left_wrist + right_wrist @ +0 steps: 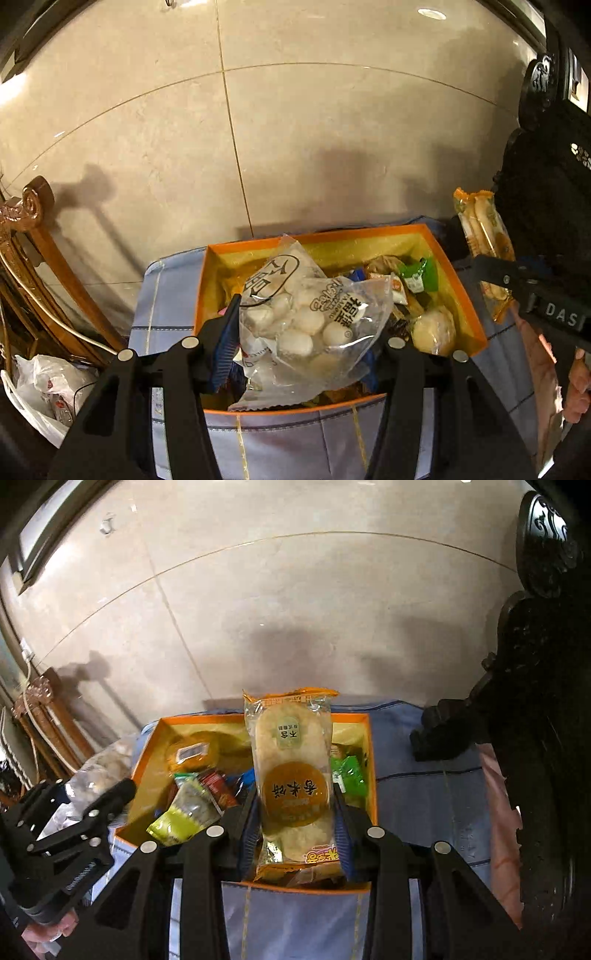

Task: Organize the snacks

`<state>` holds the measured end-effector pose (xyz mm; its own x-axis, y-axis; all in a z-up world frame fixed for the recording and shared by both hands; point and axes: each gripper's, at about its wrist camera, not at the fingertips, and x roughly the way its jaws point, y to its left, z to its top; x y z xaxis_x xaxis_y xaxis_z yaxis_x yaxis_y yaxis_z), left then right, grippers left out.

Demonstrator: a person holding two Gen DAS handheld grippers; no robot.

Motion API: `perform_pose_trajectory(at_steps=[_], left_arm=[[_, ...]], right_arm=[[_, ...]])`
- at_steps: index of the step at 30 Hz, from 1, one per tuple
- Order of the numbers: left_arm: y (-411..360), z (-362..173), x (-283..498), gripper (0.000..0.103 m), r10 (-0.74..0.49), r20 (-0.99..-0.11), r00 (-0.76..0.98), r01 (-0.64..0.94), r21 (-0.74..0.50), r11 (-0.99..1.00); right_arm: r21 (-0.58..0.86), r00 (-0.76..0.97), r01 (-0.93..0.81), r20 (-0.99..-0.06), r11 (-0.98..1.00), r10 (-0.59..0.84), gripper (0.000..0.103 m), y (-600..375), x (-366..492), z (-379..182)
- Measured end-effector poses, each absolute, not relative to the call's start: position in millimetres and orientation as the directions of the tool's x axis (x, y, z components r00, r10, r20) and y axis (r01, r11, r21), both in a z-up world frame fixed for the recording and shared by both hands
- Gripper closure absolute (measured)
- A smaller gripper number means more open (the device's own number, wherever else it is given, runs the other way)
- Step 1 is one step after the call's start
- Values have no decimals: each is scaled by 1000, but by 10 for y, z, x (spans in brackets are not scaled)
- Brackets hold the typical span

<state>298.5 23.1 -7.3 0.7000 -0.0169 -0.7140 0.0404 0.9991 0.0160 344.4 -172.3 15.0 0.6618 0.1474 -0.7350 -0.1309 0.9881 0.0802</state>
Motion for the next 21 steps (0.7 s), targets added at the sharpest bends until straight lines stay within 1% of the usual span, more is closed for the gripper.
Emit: perform_pose_trajectory(at_steps=[3,5,6,7,8,9,11,13,14,17,21], left_arm=[[258,-69,3054,51,-24,-710,704,40,7,999],[256,-76,3064,50,-1,-707,707,19,17,1000],[281,-95,3091,47,-7,-703,711,10,0,1000],[292,-109,3109,26,-11,-703,711,6,-10,1000],[305,-119,3127,5,-11,-711,704,-2,-18,1000],[312,-106,3107,4,19,-697,717,-28,-1,1000],[312,-75,3091,4,61,-667,743,-41,45,998],[309,-54,3089,4,68,-673,737,-42,55,998],[312,-32,3079,4,54,-678,734,-35,41,999],[317,33,3032,4,55,-662,747,-45,32,998],[264,34,3011,4,66,-680,730,-34,60,998]], right_arm=[[73,661,-127,-738,989,140,67,-1725,3480,153],[59,667,-126,-734,990,128,67,-1691,3494,160],[68,679,-118,-723,991,130,61,-1703,3507,165],[76,700,-103,-703,992,126,19,-1715,3510,187],[30,724,-73,-686,997,73,3,-1696,3509,209],[-6,744,-56,-667,998,38,3,-1685,3495,219],[-37,760,-81,-649,996,38,4,-1641,3463,231],[-41,752,-88,-658,995,40,4,-1624,3457,236],[-37,751,-89,-659,995,42,4,-1623,3450,245],[-30,752,-80,-658,996,40,4,-1632,3422,293],[-38,758,-73,-652,997,31,4,-1636,3367,346]])
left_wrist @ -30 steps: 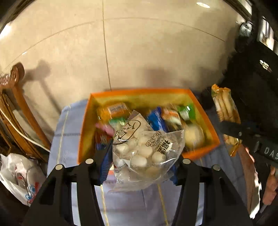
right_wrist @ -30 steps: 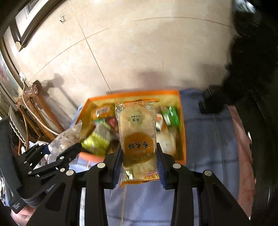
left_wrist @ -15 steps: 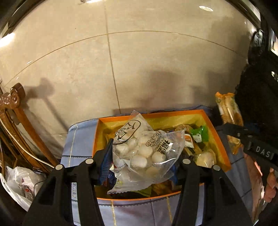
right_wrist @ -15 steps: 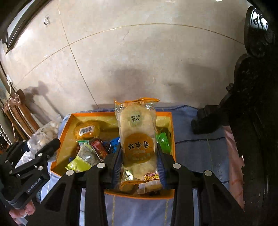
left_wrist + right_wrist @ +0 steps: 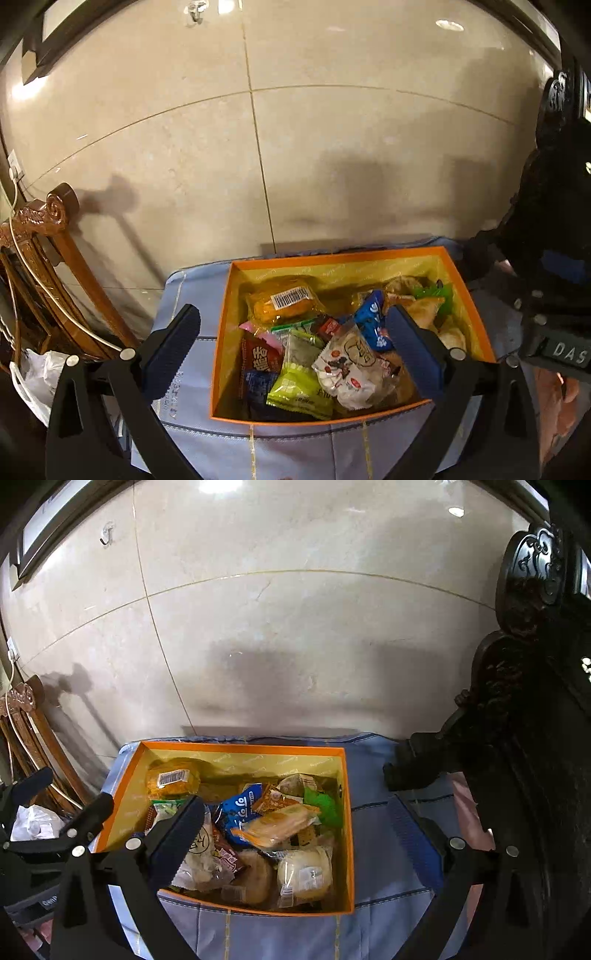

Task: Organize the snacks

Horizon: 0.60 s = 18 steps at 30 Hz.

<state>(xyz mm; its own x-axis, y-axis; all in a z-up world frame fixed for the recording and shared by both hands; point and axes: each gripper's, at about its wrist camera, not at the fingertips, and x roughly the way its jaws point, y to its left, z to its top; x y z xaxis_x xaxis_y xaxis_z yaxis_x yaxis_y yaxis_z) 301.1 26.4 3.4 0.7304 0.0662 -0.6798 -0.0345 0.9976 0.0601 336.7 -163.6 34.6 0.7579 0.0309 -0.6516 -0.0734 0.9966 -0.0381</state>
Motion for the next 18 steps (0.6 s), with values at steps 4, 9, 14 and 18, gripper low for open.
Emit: perform_pose_trajectory(at_steps=[4,9,14,18], left_arm=[[229,26,2975,4,75,-674,735,-31,77,997],[193,18,2970,4,79,-682,727,-15,99,995],[184,34,2931,4,59,-679,732,-9,76,997],[180,48,2916,4,42,-681,731,-6,54,999]], right_arm=[[-104,781,-67,-624,992,-13,4,-1588,3288,385],[-89,784,-69,-620,994,-1,4,-1598,3249,440],[-60,773,-61,-634,996,9,4,-1657,3248,431],[-48,764,-60,-645,997,15,4,-1680,3242,406]])
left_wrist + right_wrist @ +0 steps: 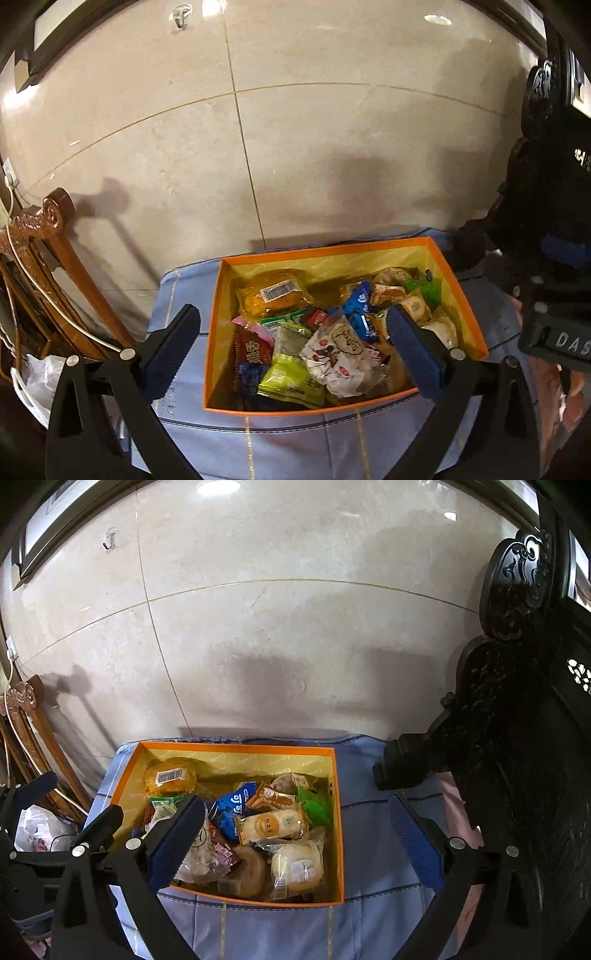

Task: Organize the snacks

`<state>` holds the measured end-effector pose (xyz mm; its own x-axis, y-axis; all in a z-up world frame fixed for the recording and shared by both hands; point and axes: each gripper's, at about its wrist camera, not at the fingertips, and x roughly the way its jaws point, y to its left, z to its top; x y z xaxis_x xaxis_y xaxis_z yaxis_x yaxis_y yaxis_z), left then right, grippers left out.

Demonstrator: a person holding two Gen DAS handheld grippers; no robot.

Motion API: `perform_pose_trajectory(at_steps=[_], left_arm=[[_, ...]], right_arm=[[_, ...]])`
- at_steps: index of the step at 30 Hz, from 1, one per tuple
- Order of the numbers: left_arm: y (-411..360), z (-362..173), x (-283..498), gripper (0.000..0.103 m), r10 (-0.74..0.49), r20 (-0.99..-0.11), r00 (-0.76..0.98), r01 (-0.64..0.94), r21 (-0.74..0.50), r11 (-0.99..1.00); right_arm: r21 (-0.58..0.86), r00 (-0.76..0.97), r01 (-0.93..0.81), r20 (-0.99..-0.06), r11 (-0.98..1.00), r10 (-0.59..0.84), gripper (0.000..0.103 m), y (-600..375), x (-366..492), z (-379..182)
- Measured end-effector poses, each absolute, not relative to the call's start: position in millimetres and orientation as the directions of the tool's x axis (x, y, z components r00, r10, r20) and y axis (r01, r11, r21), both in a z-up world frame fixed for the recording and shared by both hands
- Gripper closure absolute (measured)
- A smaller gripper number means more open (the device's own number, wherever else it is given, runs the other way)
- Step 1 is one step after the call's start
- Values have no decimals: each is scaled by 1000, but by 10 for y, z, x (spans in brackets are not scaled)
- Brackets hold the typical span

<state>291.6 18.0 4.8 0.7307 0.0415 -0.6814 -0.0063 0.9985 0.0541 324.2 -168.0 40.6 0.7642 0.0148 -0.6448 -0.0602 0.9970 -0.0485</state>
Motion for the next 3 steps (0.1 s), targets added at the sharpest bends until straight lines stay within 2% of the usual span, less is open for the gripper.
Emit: perform_pose_trajectory(at_steps=[3], left_arm=[[181,50,2923,4,41,-686,727,-11,48,999]], right_arm=[[-52,764,-61,-645,997,13,4,-1679,3231,398]])
